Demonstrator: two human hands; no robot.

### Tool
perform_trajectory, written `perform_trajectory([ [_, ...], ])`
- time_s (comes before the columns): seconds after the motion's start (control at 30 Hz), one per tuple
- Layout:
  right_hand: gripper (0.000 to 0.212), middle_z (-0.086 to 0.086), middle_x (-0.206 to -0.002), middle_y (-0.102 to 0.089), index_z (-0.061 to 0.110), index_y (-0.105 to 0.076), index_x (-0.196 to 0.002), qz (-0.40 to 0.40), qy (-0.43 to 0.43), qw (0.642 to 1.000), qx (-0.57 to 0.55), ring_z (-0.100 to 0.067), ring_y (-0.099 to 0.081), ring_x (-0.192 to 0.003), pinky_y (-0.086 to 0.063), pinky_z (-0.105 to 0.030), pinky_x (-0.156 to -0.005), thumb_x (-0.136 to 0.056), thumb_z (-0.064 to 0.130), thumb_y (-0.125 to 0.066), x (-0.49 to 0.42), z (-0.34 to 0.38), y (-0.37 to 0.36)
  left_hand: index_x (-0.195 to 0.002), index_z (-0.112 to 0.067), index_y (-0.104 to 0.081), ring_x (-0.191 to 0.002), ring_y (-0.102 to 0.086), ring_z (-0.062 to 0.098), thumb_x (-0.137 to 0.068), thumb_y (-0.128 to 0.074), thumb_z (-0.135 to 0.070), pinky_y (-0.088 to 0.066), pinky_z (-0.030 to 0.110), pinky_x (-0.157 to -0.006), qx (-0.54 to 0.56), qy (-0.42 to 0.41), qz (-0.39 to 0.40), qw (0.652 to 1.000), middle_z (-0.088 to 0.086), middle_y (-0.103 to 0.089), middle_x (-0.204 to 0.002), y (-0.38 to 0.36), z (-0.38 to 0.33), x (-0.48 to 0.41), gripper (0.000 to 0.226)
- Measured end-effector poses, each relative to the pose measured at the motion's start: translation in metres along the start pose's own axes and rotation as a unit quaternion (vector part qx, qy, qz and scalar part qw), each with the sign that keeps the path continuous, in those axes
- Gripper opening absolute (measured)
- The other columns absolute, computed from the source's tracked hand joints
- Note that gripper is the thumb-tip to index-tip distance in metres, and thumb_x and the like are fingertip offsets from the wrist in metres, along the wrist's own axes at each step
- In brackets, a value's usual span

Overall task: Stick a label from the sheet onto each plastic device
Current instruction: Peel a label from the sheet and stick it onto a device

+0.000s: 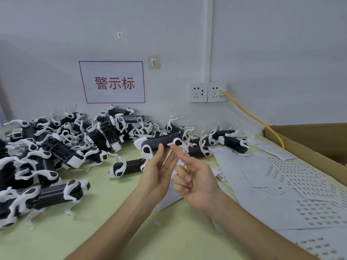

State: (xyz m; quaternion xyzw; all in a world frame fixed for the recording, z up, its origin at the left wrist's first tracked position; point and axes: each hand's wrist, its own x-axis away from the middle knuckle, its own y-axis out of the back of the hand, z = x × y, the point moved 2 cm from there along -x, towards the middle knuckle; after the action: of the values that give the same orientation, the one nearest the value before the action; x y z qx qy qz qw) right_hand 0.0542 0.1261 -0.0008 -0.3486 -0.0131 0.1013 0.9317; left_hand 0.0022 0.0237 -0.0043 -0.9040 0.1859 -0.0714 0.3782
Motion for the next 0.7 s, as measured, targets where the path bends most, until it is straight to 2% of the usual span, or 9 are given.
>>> perform_trajectory([
  [0.07, 0.037, 0.002, -0.048, -0.025, 0.033, -0.072, -0.122, -0.007, -0.006, 1.000, -0.012, -0.012, -0.018, -0.042, -0.020, -0.023, -0.040, -0.088, 0.026, -0.058, 0.0003, -0.0024, 0.0003, -0.118, -0.016, -0.071, -0.119, -0.068, 0.013, -0.084, -0.068, -0.040, -0.039, 0.037, -0.115, -0.004, 0.007, 0.004, 1.000, 0.006, -0.073, -0.124, 0.0017, 0.0014, -0.0012, 0.041],
  [0.13, 0.038, 0.001, -0.050, -0.025, 0.032, -0.072, -0.122, -0.012, -0.004, 1.000, -0.013, -0.012, -0.017, -0.043, -0.018, -0.024, -0.042, -0.088, 0.025, -0.058, 0.0004, -0.0030, 0.0007, -0.099, -0.018, -0.077, -0.115, -0.069, 0.012, -0.085, -0.069, -0.037, -0.039, 0.037, -0.114, -0.004, 0.007, 0.017, 1.000, 0.005, -0.075, -0.120, 0.0023, 0.0015, -0.0018, 0.025],
  [0.27, 0.037, 0.001, -0.051, -0.025, 0.032, -0.072, -0.122, -0.015, -0.002, 1.000, -0.014, -0.012, -0.017, -0.044, -0.017, -0.024, -0.044, -0.089, 0.025, -0.056, 0.0008, -0.0027, 0.0008, -0.113, -0.018, -0.069, -0.114, -0.069, 0.010, -0.085, -0.070, -0.037, -0.043, 0.036, -0.109, -0.016, 0.006, 0.026, 1.000, 0.004, -0.074, -0.121, 0.0031, 0.0013, -0.0018, 0.034],
  [0.53, 0.037, 0.001, -0.052, -0.026, 0.031, -0.073, -0.121, -0.013, -0.001, 1.000, -0.024, -0.012, -0.019, -0.043, -0.020, -0.024, -0.041, -0.088, 0.025, -0.056, -0.0002, -0.0051, 0.0001, -0.124, -0.015, -0.065, -0.122, -0.065, 0.012, -0.080, -0.072, -0.039, -0.045, 0.038, -0.108, -0.045, 0.017, 0.029, 0.998, 0.002, -0.073, -0.125, 0.0027, 0.0021, -0.0004, 0.051],
  [0.6, 0.038, 0.001, -0.052, -0.026, 0.031, -0.072, -0.122, -0.010, -0.002, 1.000, -0.024, -0.012, -0.019, -0.043, -0.021, -0.024, -0.041, -0.088, 0.025, -0.056, 0.0000, -0.0054, 0.0000, -0.117, -0.016, -0.069, -0.121, -0.066, 0.012, -0.080, -0.072, -0.038, -0.042, 0.039, -0.112, -0.044, 0.016, 0.029, 0.998, 0.002, -0.074, -0.124, 0.0029, 0.0024, -0.0003, 0.043],
  [0.7, 0.038, 0.001, -0.053, -0.027, 0.031, -0.072, -0.122, -0.007, -0.003, 1.000, -0.022, -0.012, -0.020, -0.043, -0.020, -0.024, -0.041, -0.089, 0.025, -0.055, 0.0003, -0.0062, -0.0003, -0.093, -0.023, -0.081, -0.118, -0.067, 0.010, -0.081, -0.072, -0.037, -0.039, 0.040, -0.115, -0.045, 0.016, 0.019, 0.999, 0.001, -0.075, -0.121, 0.0025, 0.0025, 0.0009, 0.020],
])
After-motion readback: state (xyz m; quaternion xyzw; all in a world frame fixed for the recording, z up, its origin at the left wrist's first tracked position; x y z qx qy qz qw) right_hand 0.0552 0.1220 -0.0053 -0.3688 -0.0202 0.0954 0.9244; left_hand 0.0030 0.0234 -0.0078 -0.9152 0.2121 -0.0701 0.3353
